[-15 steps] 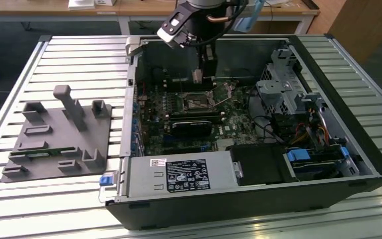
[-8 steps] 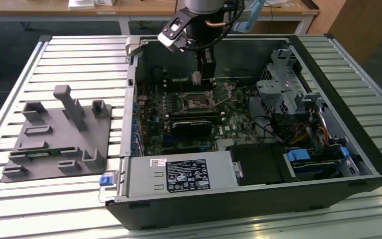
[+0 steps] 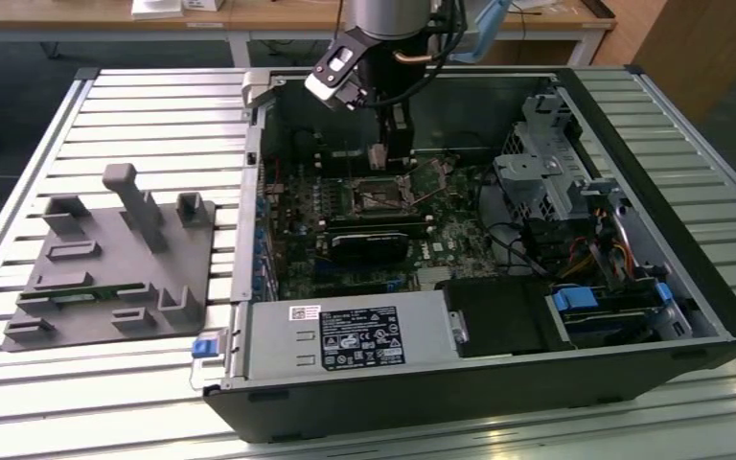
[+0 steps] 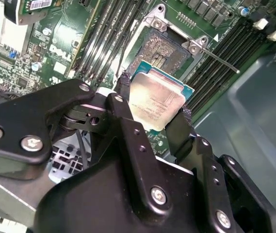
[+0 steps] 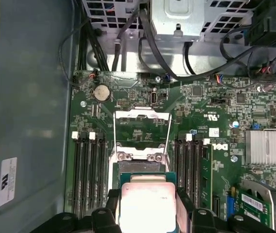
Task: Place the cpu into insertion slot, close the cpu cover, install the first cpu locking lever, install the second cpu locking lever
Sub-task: 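Place the cpu into insertion slot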
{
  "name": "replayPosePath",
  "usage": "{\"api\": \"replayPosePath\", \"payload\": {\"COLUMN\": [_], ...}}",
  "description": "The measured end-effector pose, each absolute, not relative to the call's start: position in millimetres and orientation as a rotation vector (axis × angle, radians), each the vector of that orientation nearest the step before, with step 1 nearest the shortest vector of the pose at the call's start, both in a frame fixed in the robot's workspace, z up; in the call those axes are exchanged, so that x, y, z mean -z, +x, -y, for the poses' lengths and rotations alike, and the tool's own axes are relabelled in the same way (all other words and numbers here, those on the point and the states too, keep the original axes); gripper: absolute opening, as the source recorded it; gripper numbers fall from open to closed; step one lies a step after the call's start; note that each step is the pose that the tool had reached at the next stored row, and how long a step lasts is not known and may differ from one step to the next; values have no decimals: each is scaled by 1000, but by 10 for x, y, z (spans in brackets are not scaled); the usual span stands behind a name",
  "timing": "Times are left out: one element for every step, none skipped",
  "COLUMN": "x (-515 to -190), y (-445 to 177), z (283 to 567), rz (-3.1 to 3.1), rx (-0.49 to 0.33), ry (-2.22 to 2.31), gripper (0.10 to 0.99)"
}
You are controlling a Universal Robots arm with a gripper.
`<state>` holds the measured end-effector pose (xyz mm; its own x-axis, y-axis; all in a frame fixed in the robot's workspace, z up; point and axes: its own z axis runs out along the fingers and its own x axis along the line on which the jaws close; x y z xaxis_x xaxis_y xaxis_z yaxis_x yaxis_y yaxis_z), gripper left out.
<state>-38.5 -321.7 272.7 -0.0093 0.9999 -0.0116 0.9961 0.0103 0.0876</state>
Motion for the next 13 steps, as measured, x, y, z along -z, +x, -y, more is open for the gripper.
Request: {"api": "replayPosePath", "payload": {"x": [-2709, -2693, -2678, -2662, -2647, -2632, -2617, -2602, -2588, -2572, -2557, -2539, -2522], "y": [-386, -385, -385, -385, -385, -385, -385, -385, -385, -385, -386, -386, -385], "z": [3215, 3213, 3211, 3207, 3203, 3201, 3197, 3194, 3191, 3186, 3181, 3177, 3172], "rz": [-2181, -2180, -2180, -2179, -2178, -2178, -2177, -2177, -2176, -2176, -2175, -2175, -2174], "rx": [-82, -80, -78, -77, -75, -73, -71, -70, -69, -68, -66, -65, -65], "ry": [2160, 2159, 2158, 2157, 2156, 2156, 2155, 2154, 2154, 2153, 2153, 2152, 2152], "gripper": [541, 541, 541, 541, 541, 541, 541, 541, 541, 541, 541, 541, 541]}}
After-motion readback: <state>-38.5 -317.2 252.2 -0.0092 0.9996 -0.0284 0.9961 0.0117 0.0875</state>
